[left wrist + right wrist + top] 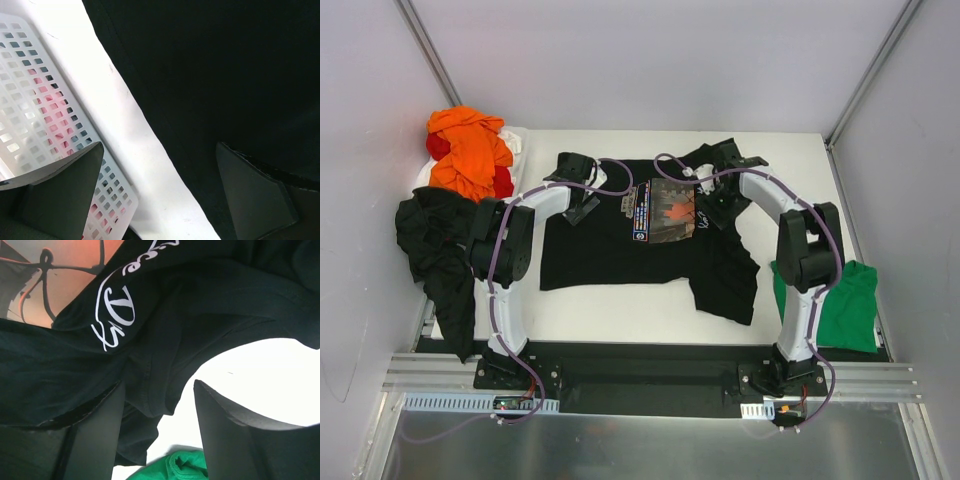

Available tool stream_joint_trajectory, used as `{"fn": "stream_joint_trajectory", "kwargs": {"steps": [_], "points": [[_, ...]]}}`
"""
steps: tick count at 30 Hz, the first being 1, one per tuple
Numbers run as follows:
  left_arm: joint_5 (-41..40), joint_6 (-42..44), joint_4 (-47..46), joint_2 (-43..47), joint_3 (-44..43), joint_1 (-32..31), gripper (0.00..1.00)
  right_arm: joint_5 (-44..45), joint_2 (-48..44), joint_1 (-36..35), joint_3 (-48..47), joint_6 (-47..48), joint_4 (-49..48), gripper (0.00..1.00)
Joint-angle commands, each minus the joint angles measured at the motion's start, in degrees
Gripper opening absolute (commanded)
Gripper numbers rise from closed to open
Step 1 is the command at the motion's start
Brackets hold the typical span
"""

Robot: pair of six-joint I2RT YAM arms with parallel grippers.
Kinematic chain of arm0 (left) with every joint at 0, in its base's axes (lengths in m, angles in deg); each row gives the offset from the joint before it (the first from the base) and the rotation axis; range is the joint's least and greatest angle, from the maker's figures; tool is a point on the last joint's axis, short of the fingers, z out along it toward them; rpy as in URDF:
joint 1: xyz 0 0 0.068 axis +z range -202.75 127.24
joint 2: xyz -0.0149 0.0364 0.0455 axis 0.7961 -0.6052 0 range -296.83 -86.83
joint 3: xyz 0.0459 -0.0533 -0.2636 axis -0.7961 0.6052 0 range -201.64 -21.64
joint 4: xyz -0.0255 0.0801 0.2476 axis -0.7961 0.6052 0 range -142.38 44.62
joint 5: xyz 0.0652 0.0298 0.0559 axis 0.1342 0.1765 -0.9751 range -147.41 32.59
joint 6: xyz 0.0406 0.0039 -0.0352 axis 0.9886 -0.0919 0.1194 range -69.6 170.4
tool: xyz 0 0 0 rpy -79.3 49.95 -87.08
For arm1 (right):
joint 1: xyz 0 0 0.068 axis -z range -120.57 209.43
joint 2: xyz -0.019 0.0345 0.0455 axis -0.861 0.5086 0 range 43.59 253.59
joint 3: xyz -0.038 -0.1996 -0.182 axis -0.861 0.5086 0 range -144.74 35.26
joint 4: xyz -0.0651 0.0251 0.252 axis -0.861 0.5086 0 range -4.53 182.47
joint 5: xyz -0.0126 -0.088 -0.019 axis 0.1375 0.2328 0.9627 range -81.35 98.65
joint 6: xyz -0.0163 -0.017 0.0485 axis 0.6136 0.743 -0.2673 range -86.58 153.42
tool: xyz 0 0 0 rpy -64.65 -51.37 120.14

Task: Fold and stack the t-shirts
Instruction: Flatten out the tshirt

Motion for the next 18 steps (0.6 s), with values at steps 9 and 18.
{"fn": "stream_joint_trajectory", "kwargs": {"steps": [9,18], "points": [[0.47,-1.52,4.3,1.22,2.06,-0.56,0.96,-3.07,2.73,-0.26,-2.38,0.55,0.7,0.52],[0.74,-1.78,4.3,0.87,1.97,-0.65,0.96,-2.81,2.82,-0.17,-2.12,1.07,0.97,0.21]]}}
